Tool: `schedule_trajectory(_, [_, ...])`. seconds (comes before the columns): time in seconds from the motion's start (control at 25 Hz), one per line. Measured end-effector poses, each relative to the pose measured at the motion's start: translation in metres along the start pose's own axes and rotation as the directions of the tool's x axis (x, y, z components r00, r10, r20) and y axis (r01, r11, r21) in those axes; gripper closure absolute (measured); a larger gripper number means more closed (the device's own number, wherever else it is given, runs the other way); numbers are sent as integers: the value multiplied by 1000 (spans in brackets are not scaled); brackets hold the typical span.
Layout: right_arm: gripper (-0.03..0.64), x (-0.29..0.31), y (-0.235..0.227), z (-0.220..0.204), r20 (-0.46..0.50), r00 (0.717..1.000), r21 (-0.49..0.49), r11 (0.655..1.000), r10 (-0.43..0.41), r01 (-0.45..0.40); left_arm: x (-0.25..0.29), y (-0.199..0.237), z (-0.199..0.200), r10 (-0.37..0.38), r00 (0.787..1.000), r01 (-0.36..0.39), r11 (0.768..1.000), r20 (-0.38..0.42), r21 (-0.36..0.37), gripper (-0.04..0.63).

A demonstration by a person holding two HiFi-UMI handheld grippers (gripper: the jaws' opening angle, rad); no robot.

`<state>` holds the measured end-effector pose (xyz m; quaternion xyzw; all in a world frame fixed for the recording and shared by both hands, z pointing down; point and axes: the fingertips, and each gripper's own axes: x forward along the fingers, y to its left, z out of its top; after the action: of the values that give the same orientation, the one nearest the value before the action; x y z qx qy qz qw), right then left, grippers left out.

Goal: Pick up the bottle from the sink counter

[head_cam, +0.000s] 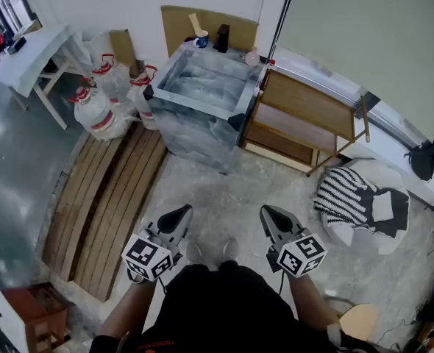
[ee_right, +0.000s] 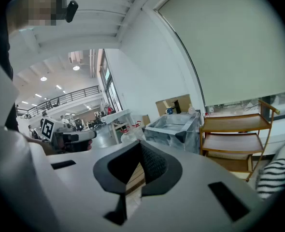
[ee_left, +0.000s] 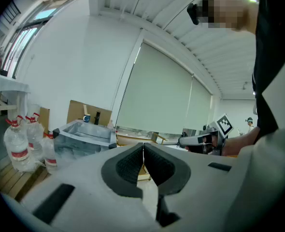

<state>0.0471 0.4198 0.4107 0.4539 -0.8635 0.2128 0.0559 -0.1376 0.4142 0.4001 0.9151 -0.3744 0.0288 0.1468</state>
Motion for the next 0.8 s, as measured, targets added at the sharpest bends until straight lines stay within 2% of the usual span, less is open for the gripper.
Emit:
schedule_trajectory(0.16, [614,-1,-4,-1,-4,1000,24,1000,6,-6,3,-3,-1,0,1000,0,1000,-3,1,575])
schedule_trajectory(0.8, [614,-3,-11,3,-3,1000,11,1000,18,-18,9,-8,0,7,1000,-7,1000,0,12,575])
